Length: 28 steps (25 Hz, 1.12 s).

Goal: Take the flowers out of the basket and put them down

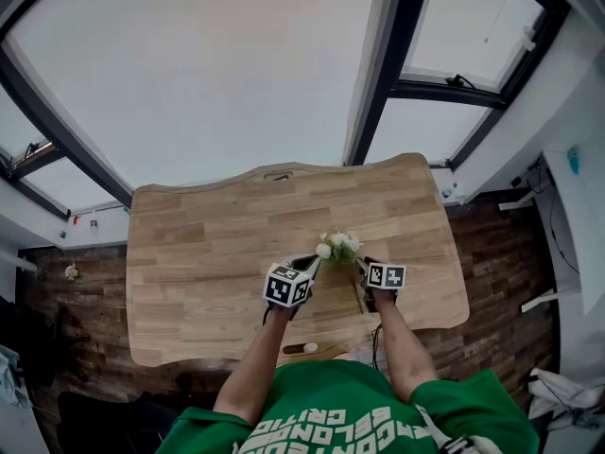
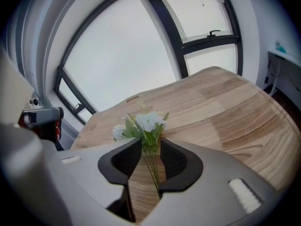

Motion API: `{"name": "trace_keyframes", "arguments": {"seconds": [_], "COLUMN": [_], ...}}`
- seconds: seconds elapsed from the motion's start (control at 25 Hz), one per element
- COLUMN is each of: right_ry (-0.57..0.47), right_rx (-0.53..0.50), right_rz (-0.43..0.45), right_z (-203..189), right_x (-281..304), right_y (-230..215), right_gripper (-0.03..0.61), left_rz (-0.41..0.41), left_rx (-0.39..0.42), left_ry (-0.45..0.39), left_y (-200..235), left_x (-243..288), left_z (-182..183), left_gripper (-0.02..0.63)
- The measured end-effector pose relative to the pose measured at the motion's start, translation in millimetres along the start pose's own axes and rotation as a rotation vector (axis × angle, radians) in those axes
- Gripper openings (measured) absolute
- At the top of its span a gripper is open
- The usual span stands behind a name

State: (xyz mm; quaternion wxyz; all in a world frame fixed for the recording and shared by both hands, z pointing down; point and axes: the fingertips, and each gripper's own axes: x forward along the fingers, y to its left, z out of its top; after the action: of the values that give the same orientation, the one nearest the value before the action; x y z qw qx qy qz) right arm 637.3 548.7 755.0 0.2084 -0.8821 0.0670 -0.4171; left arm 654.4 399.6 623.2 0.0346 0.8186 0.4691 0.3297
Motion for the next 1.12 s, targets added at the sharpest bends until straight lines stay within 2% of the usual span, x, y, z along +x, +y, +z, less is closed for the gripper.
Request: {"name": "trace_keyframes", "arguments": {"seconds": [0.2,0.32,0.48,0.72,0.92,1.12], "right_ry": [-0.107,-0.17,-0.253,-0.388,-0.472,-0.505], "right_rx": [-0.022,-0.037,-0.071,-0.129,-0.17,-0.21], "right_rz": [-0.023,-0.015,-0.046,-0.002,0.022,0.036], "right_z": [14,19,27,43,48,36], "right_x": [-34,-55,-93,-154,-199,-221], "right_y": [13,28,46,98,135,163], "right_gripper": [0.117,0.098,0.058,0.003,0.003,0.005], "left_rz": [-0.02,-0.027,-0.039,-0.062,-0.08,-0.097], "left_rx": [0.02,0.036,0.058,0.096,0.118,0.132], "left_ry": [-0.032,-0.065,-0.113,-0.173,-0.21,-0.254], "left_y": [-8,-12,-20,-36,-48,-57], "left_x": [-17,-32,-53,-90,-115,-139], "left_z": [6,11,19,24,24,26], "left_gripper": [0.015,0.015,0.015,0.015,0.015,0.015]}}
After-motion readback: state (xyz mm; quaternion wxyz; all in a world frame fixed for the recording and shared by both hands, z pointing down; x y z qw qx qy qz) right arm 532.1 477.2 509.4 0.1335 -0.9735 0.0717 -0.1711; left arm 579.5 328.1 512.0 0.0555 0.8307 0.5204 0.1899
